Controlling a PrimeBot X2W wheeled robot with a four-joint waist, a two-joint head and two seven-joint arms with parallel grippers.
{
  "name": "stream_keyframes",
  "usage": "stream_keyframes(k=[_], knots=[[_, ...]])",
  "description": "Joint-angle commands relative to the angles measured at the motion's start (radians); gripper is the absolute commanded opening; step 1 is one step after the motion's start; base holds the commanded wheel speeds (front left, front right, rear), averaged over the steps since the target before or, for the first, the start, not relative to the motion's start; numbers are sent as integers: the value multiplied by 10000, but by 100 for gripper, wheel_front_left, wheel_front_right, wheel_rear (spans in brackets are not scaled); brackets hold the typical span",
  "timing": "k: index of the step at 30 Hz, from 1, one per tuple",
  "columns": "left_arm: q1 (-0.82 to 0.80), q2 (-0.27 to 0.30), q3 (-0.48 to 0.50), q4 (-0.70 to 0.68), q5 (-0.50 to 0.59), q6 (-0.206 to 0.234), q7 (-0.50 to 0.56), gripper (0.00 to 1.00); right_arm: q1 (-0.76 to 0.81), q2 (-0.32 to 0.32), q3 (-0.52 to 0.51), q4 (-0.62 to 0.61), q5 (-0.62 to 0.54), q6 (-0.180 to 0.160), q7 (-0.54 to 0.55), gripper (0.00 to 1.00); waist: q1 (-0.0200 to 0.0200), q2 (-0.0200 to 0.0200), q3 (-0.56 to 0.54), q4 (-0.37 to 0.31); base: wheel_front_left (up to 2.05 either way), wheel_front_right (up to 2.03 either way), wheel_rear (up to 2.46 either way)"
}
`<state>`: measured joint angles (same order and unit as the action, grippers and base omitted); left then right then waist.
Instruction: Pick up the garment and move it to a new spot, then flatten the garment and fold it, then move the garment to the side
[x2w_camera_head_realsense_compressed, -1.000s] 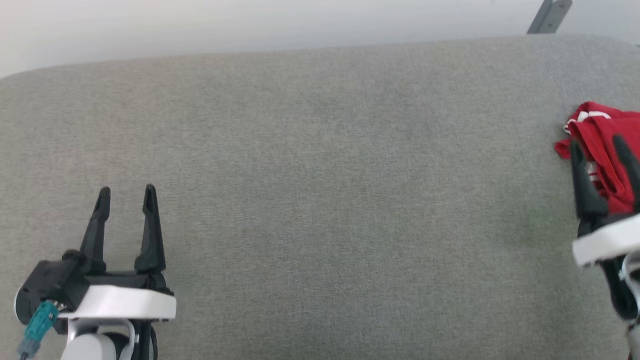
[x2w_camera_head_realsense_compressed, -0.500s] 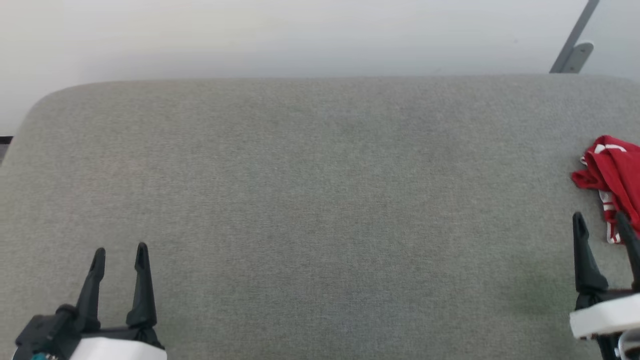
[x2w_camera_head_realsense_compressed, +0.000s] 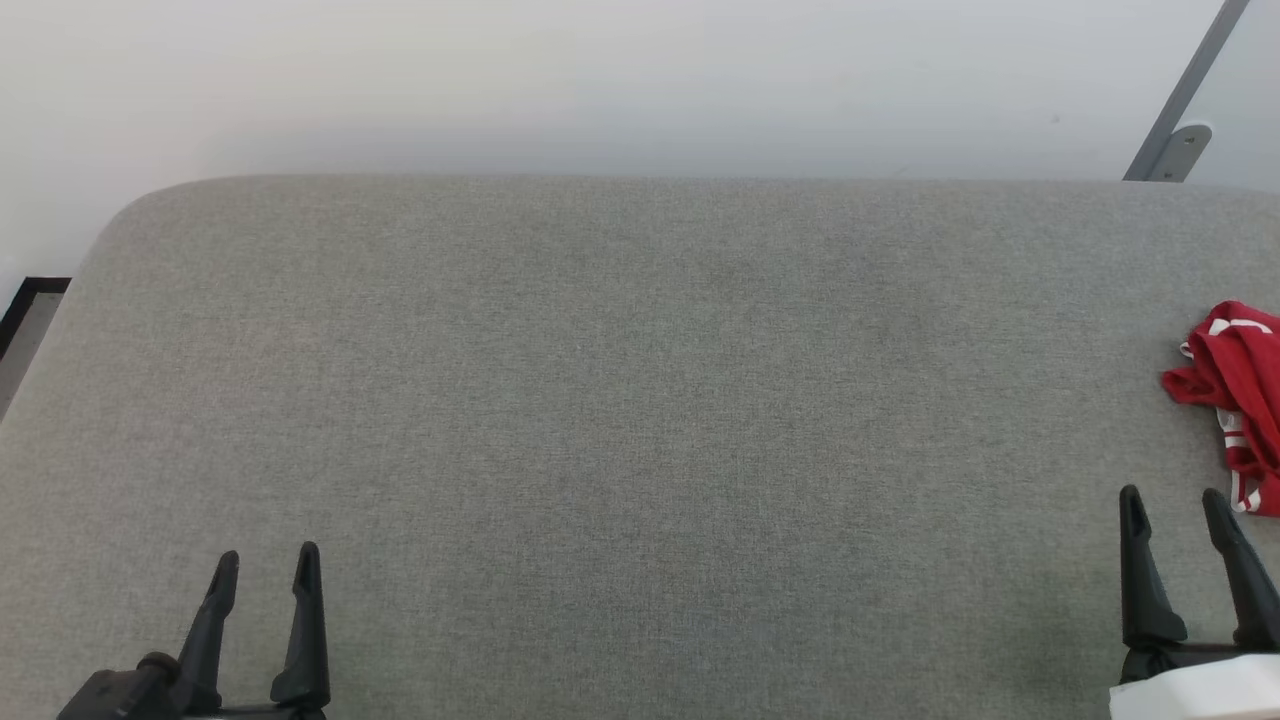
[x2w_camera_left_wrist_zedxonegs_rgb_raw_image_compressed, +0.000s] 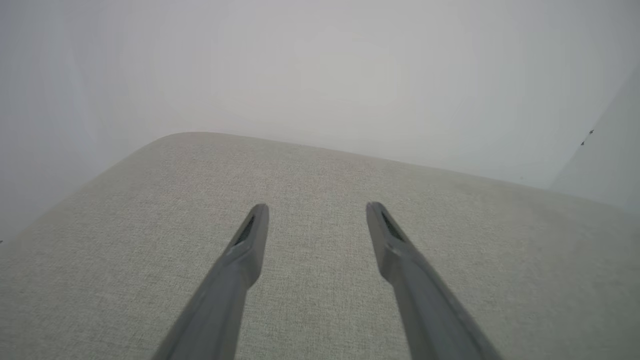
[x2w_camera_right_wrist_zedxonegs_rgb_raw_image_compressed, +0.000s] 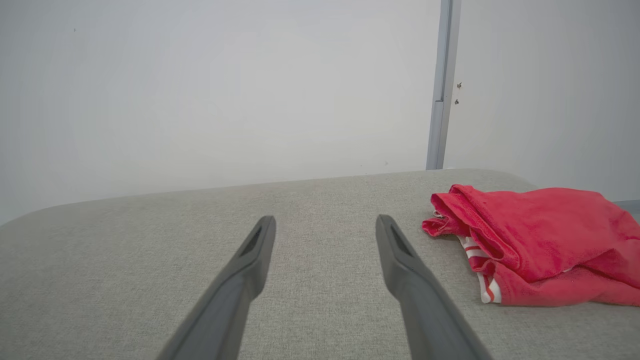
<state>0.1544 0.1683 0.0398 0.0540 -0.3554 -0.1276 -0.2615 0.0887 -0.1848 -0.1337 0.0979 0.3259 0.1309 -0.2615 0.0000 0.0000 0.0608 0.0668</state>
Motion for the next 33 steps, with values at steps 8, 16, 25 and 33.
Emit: stream_keyframes(k=[8, 16, 25, 33], knots=[[79, 33, -24, 1, -102, -35, -43, 100, 298, 255, 176, -189, -201, -4, -36, 100, 0, 0, -86, -28, 0, 0, 0], [157, -51, -30, -24, -110, -35, -43, 100, 452, 406, 255, -208, -156, -4, -35, 100, 0, 0, -193, -56, 0, 0, 0], [237, -152, -12, -107, -77, -35, -43, 100, 582, 478, 337, -154, -230, -4, -35, 100, 0, 0, -334, -20, 0, 0, 0], [344, -152, -43, -167, -78, -36, -44, 100, 647, 603, 406, -87, -361, -4, -37, 100, 0, 0, -482, -12, 0, 0, 0]])
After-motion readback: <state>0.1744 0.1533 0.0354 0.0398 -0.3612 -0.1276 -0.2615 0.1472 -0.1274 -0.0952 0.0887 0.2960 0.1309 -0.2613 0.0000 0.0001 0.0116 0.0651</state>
